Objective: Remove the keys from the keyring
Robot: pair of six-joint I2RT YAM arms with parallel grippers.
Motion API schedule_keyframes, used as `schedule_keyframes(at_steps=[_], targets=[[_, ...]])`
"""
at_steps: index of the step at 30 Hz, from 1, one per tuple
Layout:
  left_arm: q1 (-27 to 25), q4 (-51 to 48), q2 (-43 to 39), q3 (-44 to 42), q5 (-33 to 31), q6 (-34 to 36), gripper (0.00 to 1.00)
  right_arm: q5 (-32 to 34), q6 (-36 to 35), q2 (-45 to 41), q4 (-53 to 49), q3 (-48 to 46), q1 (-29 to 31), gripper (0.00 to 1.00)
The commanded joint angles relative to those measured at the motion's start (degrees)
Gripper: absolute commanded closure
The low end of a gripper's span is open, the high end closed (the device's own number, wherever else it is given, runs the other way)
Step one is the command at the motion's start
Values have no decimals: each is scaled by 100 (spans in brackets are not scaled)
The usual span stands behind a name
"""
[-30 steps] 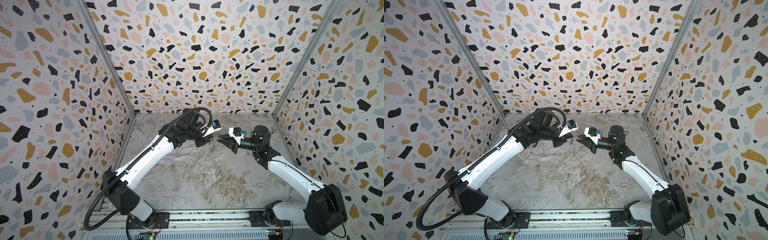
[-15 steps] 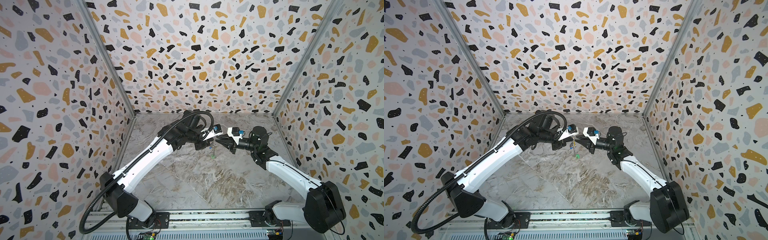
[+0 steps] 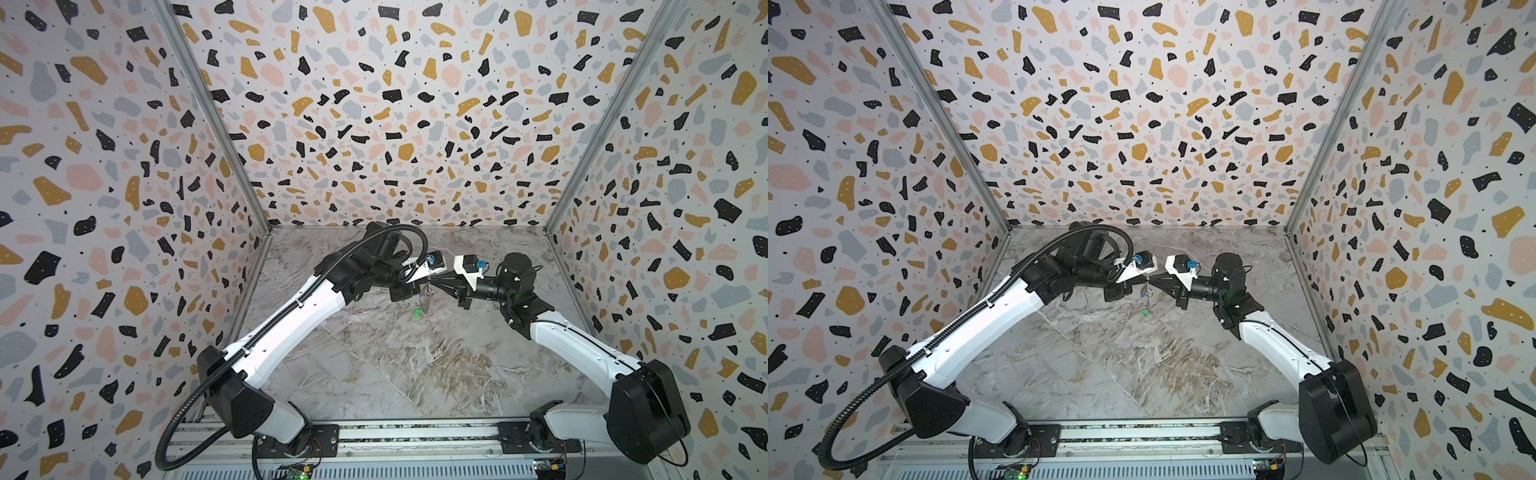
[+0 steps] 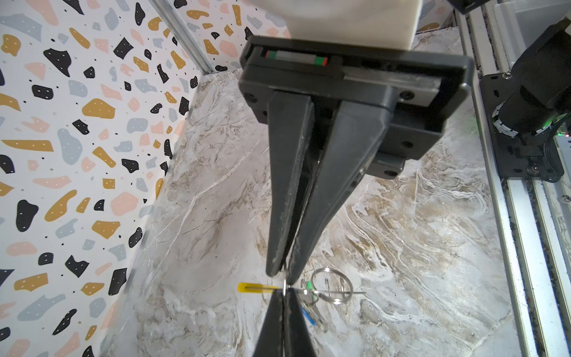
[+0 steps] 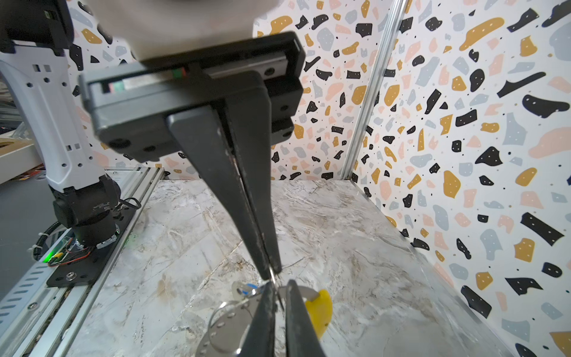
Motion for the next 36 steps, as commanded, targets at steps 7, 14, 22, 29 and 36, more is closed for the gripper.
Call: schedule_keyframes(at_steps=[7, 14, 22, 29, 36], targets=[[-30, 378, -180, -168, -58, -61, 79, -347, 418, 78, 720, -123, 24, 100], [738, 2843, -1139, -1814, 1084, -1462, 65, -357, 1278, 78, 2233, -594, 13, 100], [834, 4365, -1381, -2768, 2030, -2271, 67, -495, 1783, 240, 3080, -689, -2, 100], [834, 4847, -1453, -3067, 2118, -2525, 71, -555, 2086, 335, 3572, -728, -8, 100], [835, 4948, -1410, -3107, 2183, -2579, 75, -619, 2405, 435, 3962, -718, -13, 100]])
